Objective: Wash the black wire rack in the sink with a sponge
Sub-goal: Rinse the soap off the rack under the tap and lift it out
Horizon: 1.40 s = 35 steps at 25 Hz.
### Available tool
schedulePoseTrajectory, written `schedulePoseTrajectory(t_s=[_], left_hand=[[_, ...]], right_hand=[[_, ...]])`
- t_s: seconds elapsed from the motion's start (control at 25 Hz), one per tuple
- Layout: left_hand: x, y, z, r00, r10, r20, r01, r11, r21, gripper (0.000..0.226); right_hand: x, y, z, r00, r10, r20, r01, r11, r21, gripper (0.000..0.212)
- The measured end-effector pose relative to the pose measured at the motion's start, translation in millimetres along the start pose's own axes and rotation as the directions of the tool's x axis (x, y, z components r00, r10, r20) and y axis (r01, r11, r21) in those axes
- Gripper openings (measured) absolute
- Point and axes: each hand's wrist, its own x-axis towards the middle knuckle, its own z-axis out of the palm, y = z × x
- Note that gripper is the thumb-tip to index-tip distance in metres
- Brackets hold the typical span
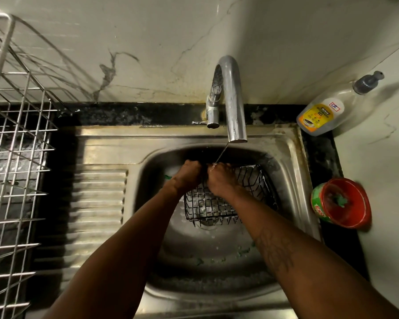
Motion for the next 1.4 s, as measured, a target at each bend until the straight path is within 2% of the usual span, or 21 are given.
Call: schedulePoseTrajectory(t_s=[0.16, 0.24, 0.44, 0.52, 0.6, 0.68, 0.84, 0.96, 1.08, 1.2, 1.4], left_hand=[[-4, -3, -2, 0.999, -0.024, -0.024, 0.024, 1.000, -0.008, 0.021], [-9, -5, -1, 0.997, -0.063, -0.050, 0.062, 0.998, -0.013, 0.021], [-15, -9, 6, 0.962, -0.194, -0.195, 0.183, 0.980, -0.072, 0.020], [-14, -9, 5, 0.959, -0.205, -0.197, 0.186, 0.976, -0.114, 0.018], [-12, -7, 3, 0.978, -0.152, -0.143, 0.138, 0.985, -0.105, 0.016], [-7, -7, 1, 0.990, -0.125, -0.070, 0.120, 0.991, -0.064, 0.019], [2, -11, -1, 0.987, -0.160, 0.022, 0.162, 0.983, -0.092, 0.024], [3, -12, -1, 0.989, -0.139, 0.041, 0.143, 0.982, -0.122, 0.024], [6, -8, 0, 0.993, -0.108, 0.044, 0.111, 0.990, -0.082, 0.024], [7, -4, -1, 0.988, -0.111, 0.108, 0.119, 0.991, -0.068, 0.021], [5, -10, -4, 0.975, -0.107, 0.193, 0.129, 0.986, -0.106, 0.019]], right_hand=[[-4, 3, 4, 0.990, -0.142, 0.016, 0.143, 0.980, -0.141, 0.025], [-7, 11, -3, 0.986, -0.158, 0.043, 0.162, 0.978, -0.134, 0.034], [-16, 13, -13, 1.000, -0.023, -0.006, 0.023, 1.000, 0.004, 0.040], [-18, 11, -13, 0.999, -0.036, -0.016, 0.036, 0.999, -0.002, 0.030], [-17, 10, -16, 0.999, -0.037, -0.007, 0.037, 0.998, -0.055, 0.021], [-16, 11, -17, 0.999, -0.042, 0.034, 0.045, 0.995, -0.094, 0.023], [-14, 21, -14, 0.990, -0.055, 0.133, 0.059, 0.998, -0.025, 0.039], [-12, 25, -17, 0.981, -0.048, 0.186, 0.048, 0.999, 0.004, 0.029], [-13, 27, -18, 0.981, -0.026, 0.193, 0.025, 1.000, 0.008, 0.027], [-17, 28, -14, 0.985, -0.023, 0.171, 0.023, 1.000, 0.002, 0.027], [-26, 32, -6, 0.983, 0.084, 0.163, -0.094, 0.994, 0.056, 0.010]])
